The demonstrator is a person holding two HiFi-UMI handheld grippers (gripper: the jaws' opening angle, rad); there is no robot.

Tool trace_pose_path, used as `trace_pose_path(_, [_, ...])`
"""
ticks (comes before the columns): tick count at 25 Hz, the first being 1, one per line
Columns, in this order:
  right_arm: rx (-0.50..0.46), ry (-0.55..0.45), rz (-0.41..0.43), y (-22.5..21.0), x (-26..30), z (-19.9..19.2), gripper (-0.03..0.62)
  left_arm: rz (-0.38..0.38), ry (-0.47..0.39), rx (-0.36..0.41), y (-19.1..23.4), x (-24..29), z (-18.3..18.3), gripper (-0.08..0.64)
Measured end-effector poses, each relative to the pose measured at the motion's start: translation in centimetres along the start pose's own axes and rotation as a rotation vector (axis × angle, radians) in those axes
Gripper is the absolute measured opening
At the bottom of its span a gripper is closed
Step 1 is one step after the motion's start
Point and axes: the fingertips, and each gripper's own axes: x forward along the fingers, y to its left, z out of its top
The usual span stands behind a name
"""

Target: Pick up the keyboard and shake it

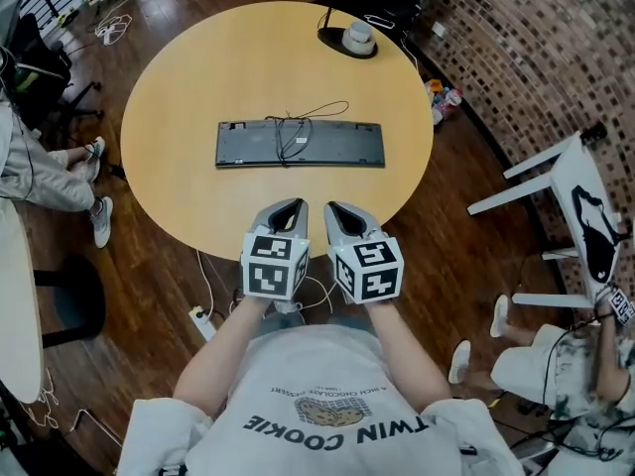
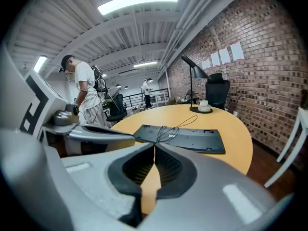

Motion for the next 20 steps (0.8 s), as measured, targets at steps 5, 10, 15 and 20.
trace_pose_path(5, [0.051, 0.015, -0.005, -2.8, 2.4, 1.0, 0.003, 0.002, 0.007, -0.038, 5.4, 1.4, 1.2, 0.008])
trace_pose_path(10, [0.154, 0.051, 0.021, -7.5, 4.8, 1.5, 0.005, 0.023, 0.025, -0.093, 11.4, 3.7, 2.1, 0.046])
trace_pose_path(15, [0.230, 0.084, 0.039, -14.0, 7.7, 1.8, 0.015, 0.070, 0.067, -0.131, 17.9, 6.6, 3.1, 0.067])
trace_pose_path(20, [0.285, 0.143, 0.079, -19.2, 10.3, 2.0, 0.055, 0.105, 0.138, -0.209, 23.4, 8.9, 3.2, 0.119])
